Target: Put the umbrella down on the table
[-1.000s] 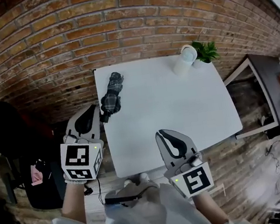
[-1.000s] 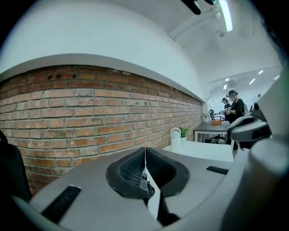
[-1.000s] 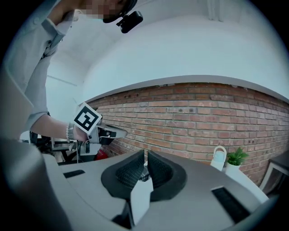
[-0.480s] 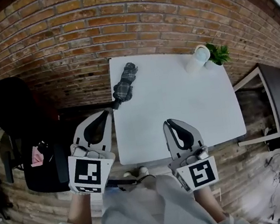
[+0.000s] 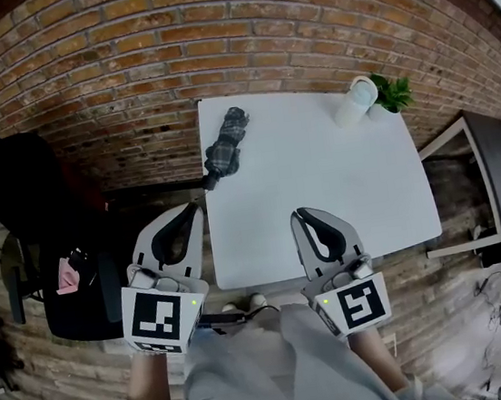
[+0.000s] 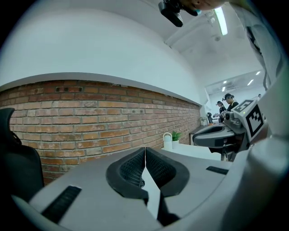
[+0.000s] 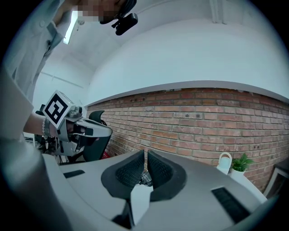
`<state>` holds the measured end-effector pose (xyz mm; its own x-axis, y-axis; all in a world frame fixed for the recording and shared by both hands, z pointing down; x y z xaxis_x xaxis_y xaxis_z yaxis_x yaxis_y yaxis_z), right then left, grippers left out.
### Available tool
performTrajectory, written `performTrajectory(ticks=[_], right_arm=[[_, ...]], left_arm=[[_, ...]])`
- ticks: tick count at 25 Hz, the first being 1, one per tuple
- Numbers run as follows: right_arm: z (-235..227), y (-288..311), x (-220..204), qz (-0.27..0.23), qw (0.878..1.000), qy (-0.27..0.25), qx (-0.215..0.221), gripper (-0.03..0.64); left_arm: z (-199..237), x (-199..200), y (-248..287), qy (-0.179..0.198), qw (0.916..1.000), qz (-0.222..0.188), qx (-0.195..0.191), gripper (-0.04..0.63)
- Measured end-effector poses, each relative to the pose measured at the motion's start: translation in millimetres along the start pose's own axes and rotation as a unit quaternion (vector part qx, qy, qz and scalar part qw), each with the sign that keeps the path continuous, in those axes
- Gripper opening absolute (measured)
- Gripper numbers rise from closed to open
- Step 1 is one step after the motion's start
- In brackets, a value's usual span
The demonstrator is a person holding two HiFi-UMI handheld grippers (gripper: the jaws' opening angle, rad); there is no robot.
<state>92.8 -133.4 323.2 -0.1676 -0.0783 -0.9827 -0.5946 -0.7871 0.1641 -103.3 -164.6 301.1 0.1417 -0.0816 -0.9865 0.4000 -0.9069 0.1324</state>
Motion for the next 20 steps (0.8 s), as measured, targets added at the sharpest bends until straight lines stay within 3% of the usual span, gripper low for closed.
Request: performTrajectory(ticks=[6,20], right_arm=[[4.8,2.5,0.4,0.0,1.0,-0.005,0.004,0.052],[9.9,-0.1,3.1,-0.003,1.0,-0.013,0.003,0.052]], left_arm=[[2.3,4.3,-2.0,0.005,0.9998,-0.015,0.007,0.023],[1.9,-5.6,-6.2,0.002,1.0,-0.006,0.003,0.023]])
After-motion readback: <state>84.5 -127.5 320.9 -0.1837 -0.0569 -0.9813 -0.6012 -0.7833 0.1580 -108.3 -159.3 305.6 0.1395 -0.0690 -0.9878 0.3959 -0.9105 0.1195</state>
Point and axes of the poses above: the fingertips, and each gripper's own axes: y forward along the fingers, z to its left, x out of its top, the point moved 6 cm from there along -y, backward along the fingers, and after that the axes turned 9 degrees about x, right-handed, at the moved point
